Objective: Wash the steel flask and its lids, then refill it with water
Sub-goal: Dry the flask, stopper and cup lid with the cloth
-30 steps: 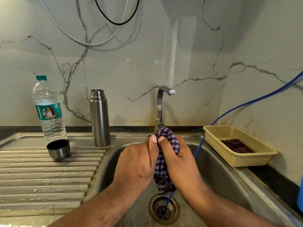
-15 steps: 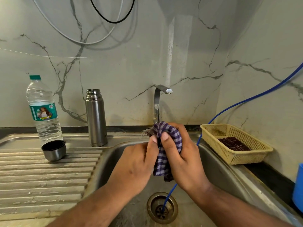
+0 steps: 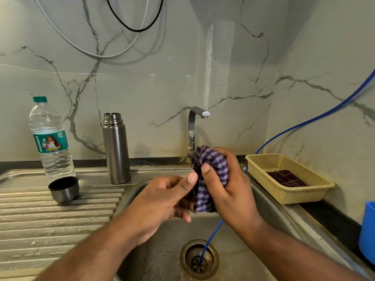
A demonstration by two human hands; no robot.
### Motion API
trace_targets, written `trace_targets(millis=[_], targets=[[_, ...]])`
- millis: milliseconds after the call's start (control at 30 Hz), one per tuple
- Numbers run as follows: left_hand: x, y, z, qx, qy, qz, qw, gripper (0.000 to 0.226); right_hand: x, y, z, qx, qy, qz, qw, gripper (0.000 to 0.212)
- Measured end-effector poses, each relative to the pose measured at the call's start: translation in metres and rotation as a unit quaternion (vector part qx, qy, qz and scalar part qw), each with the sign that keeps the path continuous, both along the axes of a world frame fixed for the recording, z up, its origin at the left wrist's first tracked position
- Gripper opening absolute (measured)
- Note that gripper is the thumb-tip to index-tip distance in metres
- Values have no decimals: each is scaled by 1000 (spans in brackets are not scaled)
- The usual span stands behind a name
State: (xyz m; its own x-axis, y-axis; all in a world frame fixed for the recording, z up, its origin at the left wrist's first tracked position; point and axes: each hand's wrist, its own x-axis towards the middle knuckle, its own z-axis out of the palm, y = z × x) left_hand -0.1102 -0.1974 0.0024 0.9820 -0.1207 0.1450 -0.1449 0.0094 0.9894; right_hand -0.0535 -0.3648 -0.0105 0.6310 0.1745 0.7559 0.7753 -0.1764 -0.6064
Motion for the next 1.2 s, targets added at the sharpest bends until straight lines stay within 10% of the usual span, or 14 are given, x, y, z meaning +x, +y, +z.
trace_targets(millis=[133,267,400,667,800,933,1033,1133,1200], targets=[[-3,-3,1,32,-56,13,998,35,1,0,-2,2,-20,13,1000,32],[-1,5,-3,275,-243,140,920,49,-1,7,-4,75,139,60,986,21],[4,10,-7,335,-337,138,869,59,0,11,-4,146,289,128,937,24],[-5,-11,0,36,-71,75,994,41,2,-3,-2,-5,-60,-13,998,33],[-6,-13,1,-105,104,15,989,42,11,-9,-6,-61,-123,-1,990,41],[-5,-10,-2,54,-65,46,995,27,10,-3,-8,-4,-12,24,1000,31],[2,5,-7,309,-288,123,898,46,4,5,-5,76,155,71,982,25],[11,14,-11,387,-408,103,820,56,0,11,-5,154,390,164,893,31],[12,14,-13,376,-409,90,827,57,0,11,-6,165,451,184,858,36]])
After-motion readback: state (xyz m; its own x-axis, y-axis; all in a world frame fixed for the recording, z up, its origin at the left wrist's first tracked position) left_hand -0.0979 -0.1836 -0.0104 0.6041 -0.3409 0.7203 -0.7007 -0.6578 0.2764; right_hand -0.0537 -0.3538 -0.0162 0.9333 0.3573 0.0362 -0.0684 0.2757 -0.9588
